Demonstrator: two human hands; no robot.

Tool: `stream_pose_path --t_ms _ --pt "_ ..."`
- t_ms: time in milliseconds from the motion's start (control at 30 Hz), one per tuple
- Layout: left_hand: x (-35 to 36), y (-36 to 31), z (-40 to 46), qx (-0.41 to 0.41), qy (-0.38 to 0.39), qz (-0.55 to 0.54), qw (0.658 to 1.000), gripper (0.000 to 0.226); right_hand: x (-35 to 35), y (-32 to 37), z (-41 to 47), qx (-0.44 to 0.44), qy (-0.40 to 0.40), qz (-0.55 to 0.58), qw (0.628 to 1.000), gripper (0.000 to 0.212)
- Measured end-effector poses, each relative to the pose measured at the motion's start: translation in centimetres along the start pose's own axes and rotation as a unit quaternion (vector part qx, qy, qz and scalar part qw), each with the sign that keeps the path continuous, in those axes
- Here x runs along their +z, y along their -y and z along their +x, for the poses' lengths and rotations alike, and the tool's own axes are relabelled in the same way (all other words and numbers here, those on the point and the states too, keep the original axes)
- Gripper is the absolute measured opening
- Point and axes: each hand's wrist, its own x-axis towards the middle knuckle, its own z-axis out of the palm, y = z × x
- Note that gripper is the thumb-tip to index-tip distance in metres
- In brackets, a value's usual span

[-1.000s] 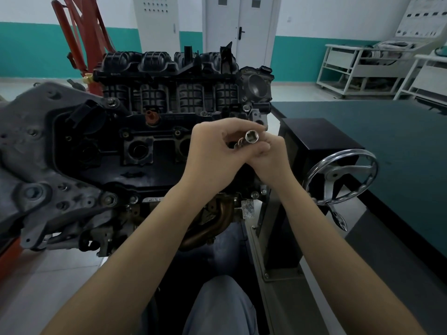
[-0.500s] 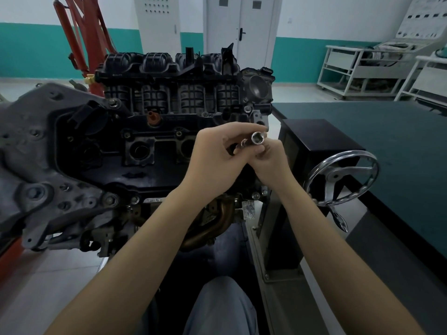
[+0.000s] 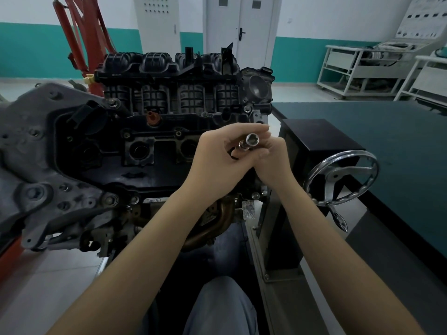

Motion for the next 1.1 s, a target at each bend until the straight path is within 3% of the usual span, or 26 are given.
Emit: stream_pose_path --t_ms 167,333,433,533,733,900,1100 --pt "0.34 -0.03 0.18 -0.011 -0.080 0.009 0.997 0.030 0.20 0.20 -0.10 -0.031 0.001 0.003 1.000 0.026" --pt "0.01 -0.07 0.13 -0.013 0.001 -0.012 1.000 0.036 0.33 -0.23 -0.20 0.009 -0.006 0.002 1.000 0.029" --pt "0.14 -0.18 0.14 -0.005 -0.039 0.034 0.999 0.033 0.25 -0.19 -0.16 0.000 -0.028 0.013 1.000 0.017" --pt "0.11 -0.14 0.14 -0.007 -0.069 0.047 0.996 0.026 0.13 -0.14 -0.17 -0.013 -0.005 0.010 1.000 0.020" --pt "-0.10 -0.36 0.15 0.003 0.009 0.032 0.999 0.038 0.04 0.14 -0.14 0.007 -0.002 -0.004 1.000 0.033" --pt "0.15 -0.23 0.25 0.001 -0.059 0.080 0.995 0.028 0.09 0.10 -0.18 -0.004 -0.011 0.012 1.000 0.019" --pt "-0.02 -0.51 0.26 -0.012 -0.012 0.036 0.999 0.036 0.24 0.34 -0.06 -0.003 0.006 0.009 1.000 0.022"
